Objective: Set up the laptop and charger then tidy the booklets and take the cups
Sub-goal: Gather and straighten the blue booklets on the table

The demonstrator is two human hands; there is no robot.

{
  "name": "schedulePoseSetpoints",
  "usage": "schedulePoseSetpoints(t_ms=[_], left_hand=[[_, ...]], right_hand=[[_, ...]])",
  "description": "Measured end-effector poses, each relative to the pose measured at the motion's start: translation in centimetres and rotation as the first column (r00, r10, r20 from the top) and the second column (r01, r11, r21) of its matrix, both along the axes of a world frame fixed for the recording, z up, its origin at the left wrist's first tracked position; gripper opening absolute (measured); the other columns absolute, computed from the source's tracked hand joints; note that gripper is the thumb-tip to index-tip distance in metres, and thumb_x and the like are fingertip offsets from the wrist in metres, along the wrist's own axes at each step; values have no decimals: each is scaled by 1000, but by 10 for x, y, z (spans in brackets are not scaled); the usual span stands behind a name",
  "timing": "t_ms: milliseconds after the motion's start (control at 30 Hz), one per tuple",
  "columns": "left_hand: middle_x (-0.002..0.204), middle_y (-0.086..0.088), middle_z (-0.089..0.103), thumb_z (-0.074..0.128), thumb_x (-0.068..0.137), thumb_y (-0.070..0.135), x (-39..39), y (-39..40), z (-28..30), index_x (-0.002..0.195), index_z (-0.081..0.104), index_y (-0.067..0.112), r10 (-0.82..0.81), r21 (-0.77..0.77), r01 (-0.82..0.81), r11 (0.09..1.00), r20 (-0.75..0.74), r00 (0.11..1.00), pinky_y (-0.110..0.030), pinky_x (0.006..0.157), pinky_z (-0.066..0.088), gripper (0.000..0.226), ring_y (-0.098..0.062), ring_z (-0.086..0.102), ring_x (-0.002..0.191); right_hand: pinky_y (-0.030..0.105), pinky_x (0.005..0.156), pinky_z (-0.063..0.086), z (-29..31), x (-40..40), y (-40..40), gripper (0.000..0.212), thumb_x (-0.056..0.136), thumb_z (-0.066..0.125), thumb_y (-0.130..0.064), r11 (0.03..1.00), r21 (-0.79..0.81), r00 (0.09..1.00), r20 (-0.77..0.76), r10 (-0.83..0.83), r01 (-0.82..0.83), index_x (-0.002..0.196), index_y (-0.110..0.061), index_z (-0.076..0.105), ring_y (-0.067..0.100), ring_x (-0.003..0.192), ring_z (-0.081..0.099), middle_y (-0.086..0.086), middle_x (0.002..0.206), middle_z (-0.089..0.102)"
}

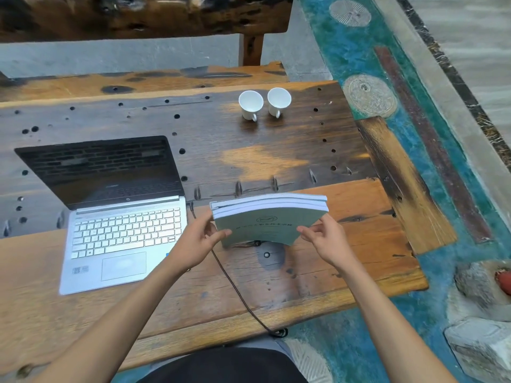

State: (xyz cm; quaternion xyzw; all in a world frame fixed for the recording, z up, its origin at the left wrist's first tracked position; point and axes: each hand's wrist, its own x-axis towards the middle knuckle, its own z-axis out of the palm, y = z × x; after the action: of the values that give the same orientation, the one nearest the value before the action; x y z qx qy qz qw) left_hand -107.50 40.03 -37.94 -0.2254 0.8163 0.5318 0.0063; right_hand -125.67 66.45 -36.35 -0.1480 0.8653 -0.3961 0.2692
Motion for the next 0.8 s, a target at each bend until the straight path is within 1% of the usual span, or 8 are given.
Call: schedulePoseSetpoints(t_ms=[67, 200, 300, 400, 467, 633, 733, 800], left_hand=[[81, 17, 65, 80, 83, 37, 3, -3, -5, 89, 63, 46, 89, 62, -88, 994, -18, 996, -12, 72, 47, 20, -3, 61, 76], [108, 16, 75, 79, 85, 23, 4, 0, -5, 101, 72, 43, 107, 176, -94, 980, -62, 992, -36, 100, 50, 27, -10, 69, 102], [115, 17, 75, 75, 89, 17, 2, 2, -4, 105, 71, 46, 116, 182, -98, 978, -90, 989, -29, 100, 51, 33, -6, 68, 108], [120, 17, 74, 73, 90, 8, -1, 0, 2, 109, 72, 46, 112, 244, -82, 966, -112, 987, -20, 98, 52, 43, -6, 67, 115], [122, 11, 74, 73, 89, 5, -6, -4, 5, 114, 73, 39, 112, 312, -72, 947, -111, 987, -20, 97, 53, 42, -10, 68, 117], [111, 2, 77, 76, 89, 15, -35, -15, 3, 122, 68, 23, 215, 381, -195, 904, -13, 976, -28, 89, 59, 35, -14, 73, 103], [101, -6, 78, 77, 88, 18, -56, -14, -14, 122, 64, 17, 297, 390, -339, 856, 163, 941, -41, 92, 59, 36, -18, 73, 100], [105, -14, 76, 77, 89, 19, -68, -14, -31, 121, 60, 12, 309, 402, -407, 820, 288, 906, -50, 97, 56, 37, -28, 72, 104]], right_hand=[[39, 82, 61, -1, -2, 4, 29, 89, 77, -13, 1000, -7, 1000, -6, -6, 6, 109, -29, 63, 19, 89, 71, -7, 106, 72], [7, 71, 46, -1, -9, 7, 35, 84, 83, -19, 1000, -13, 998, -57, 17, -17, 97, -44, 62, -7, 81, 65, -27, 88, 71], [-2, 78, 43, -3, -14, 7, 40, 86, 80, -14, 996, -48, 997, -7, 71, -71, 103, -46, 63, -19, 97, 62, -43, 98, 68], [13, 96, 50, -8, -22, 9, 39, 90, 74, -5, 987, -144, 989, 116, 92, -75, 119, -29, 65, -2, 114, 66, -23, 117, 73], [22, 99, 53, -6, -32, 8, 37, 91, 74, -6, 982, -166, 985, 130, 115, -92, 125, -16, 64, 9, 115, 68, -8, 122, 73], [23, 82, 60, 2, -63, -6, 27, 92, 73, -15, 978, -208, 978, 199, 61, -19, 118, -10, 67, 12, 100, 73, 1, 110, 77], [17, 68, 58, -8, -77, -21, 26, 95, 72, -19, 992, -123, 963, 270, 19, 15, 117, -7, 67, 4, 85, 74, 8, 105, 76], [17, 68, 57, -25, -86, -30, 26, 96, 69, -15, 997, -66, 952, 305, -19, 41, 117, 1, 67, 9, 81, 74, 15, 105, 76]])
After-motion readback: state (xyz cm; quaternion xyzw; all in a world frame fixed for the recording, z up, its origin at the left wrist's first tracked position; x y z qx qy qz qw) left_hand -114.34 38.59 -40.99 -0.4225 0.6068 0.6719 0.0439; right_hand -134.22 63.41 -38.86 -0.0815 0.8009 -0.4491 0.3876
